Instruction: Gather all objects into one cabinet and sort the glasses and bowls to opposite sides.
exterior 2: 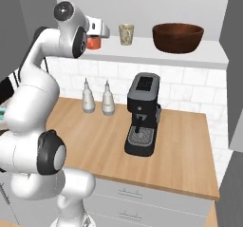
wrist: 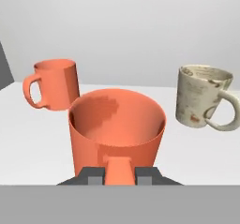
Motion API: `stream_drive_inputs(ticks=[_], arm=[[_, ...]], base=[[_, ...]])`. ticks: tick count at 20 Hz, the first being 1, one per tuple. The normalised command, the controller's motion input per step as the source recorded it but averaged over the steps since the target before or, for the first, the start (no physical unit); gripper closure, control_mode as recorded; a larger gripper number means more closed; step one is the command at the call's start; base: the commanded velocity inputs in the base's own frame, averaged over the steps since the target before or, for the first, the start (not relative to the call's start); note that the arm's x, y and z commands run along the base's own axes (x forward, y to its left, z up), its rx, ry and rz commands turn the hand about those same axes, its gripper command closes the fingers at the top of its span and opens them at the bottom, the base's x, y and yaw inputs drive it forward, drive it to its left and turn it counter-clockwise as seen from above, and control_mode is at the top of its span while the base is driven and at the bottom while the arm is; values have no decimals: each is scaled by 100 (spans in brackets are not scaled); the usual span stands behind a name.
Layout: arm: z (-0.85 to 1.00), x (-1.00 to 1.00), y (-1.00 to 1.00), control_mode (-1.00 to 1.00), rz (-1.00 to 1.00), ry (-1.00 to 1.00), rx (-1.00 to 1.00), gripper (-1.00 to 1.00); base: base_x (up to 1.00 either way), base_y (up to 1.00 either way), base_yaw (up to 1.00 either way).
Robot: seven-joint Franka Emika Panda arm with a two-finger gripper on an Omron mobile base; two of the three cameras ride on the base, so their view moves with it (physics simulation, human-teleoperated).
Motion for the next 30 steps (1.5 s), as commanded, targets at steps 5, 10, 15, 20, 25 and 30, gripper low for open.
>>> stream_drive_inputs(ticks=[5, 10, 15, 20, 25, 30], arm=[[7, 83, 0, -100, -4, 0, 0, 100], [6, 80, 2, -100, -5, 0, 0, -100], [6, 36, 1, -100, -2, 0, 1, -100], [17, -3, 0, -100, 0, 0, 1, -100], [7, -70, -2, -100, 0, 0, 0, -100], [-37, -100, -12, -100, 12, 0, -5, -100]], base=[[0, 0, 0], [0, 0, 0], [0, 0, 0], [0, 0, 0], [0, 0, 0], [0, 0, 0]])
